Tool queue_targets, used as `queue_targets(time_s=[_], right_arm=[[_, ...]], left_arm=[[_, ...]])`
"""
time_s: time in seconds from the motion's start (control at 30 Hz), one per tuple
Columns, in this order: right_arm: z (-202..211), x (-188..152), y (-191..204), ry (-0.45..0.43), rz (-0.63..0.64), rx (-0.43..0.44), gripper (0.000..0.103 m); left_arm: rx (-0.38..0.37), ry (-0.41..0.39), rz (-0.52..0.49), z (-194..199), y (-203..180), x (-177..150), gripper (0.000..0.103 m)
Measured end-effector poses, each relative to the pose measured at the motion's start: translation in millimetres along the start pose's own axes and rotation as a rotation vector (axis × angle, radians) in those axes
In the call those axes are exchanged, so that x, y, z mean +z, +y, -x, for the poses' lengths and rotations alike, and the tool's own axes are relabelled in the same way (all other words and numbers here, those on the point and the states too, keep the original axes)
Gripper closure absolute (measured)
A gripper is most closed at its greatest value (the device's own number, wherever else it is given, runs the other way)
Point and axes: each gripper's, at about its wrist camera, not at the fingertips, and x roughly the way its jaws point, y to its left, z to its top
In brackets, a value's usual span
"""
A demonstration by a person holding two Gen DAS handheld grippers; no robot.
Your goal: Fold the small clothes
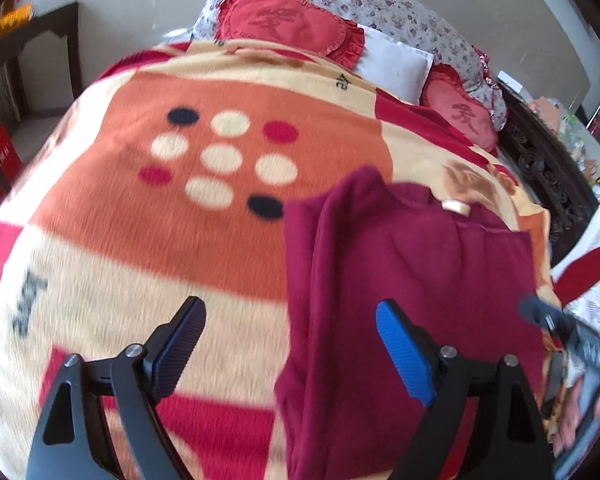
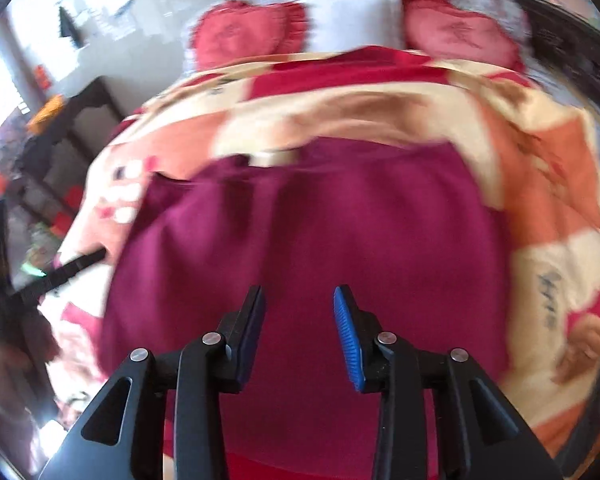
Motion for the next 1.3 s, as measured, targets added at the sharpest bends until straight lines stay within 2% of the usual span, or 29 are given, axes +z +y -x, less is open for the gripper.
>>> queue_targets(time_s=[0.17,0.23,0.33,0.43,0.5,0.6,0.67,0.7,0.73,0.77,0.8,0.83,0.87,0.93,1.0,1.07,1.17,1.3], right_arm=[[-47.6,33.1,63.8,0.064,0.078,0.103,0.084],[-79.3,45.8,87.7,0.129,0.077,0.134,0.079],[-111.3,51.0,114.1,0.2,0.075,0.142,0.076],[-133.8,55.1,145.8,0.234,0.173,0.065,0.063],[-147.6,55.0,162.6,0.261,0.242,-0.014,0.062],[-166.3,47.4,184.2,0.277,0.345,-0.123,0.055],[-175.0,36.5,194.7,0.265,0.423,-0.194,0.054],[-174.3,34.7,197.1,0.251,0.436,-0.201,0.056],[-169.7,33.5,195.0,0.229,0.437,-0.2,0.066],[-165.7,33.6,192.2,0.221,0.427,-0.188,0.071],[-158.2,34.5,186.0,0.212,0.404,-0.151,0.081],[-148.9,37.4,177.9,0.204,0.375,-0.109,0.096],[-140.6,39.9,171.1,0.202,0.347,-0.068,0.102],[-115.6,47.2,152.2,0.167,0.269,0.046,0.103],[-89.4,54.3,132.8,0.125,0.199,0.138,0.103],[-70.8,60.9,119.4,0.098,0.17,0.18,0.103],[-47.0,65.5,94.0,0.054,0.14,0.191,0.103],[-17.6,74.6,57.5,0.004,0.078,0.2,0.103]], left_arm=[[-0.059,0.058,0.082,3.6,22.3,-32.6,0.009],[-0.094,0.086,0.107,0.1,25.7,-43.6,0.009],[-0.117,0.104,0.113,-4.2,25.5,-54.7,0.009],[-0.127,0.111,0.118,-7.8,26.0,-61.0,0.009],[-0.129,0.107,0.118,-8.6,26.2,-62.6,0.009],[-0.132,0.113,0.116,-10.0,26.4,-61.8,0.009],[-0.13,0.117,0.114,-11.2,26.2,-60.9,0.009],[-0.127,0.119,0.109,-11.7,25.4,-60.2,0.009],[-0.125,0.116,0.104,-12.0,24.1,-59.5,0.009],[-0.125,0.112,0.101,-12.1,22.6,-58.8,0.009],[-0.126,0.111,0.101,-13.2,20.5,-56.6,0.009],[-0.133,0.109,0.102,-12.9,18.9,-56.2,0.009],[-0.14,0.111,0.105,-12.4,17.3,-56.0,0.009],[-0.177,0.121,0.109,-10.5,10.1,-54.5,0.011],[-0.212,0.125,0.099,-5.3,2.7,-52.9,0.023],[-0.233,0.108,0.063,5.7,-11.3,-48.4,0.048],[-0.258,0.045,-0.029,34.2,-45.5,-38.8,0.062],[-0.298,-0.01,-0.135,60.2,-90.8,-34.3,0.071]])
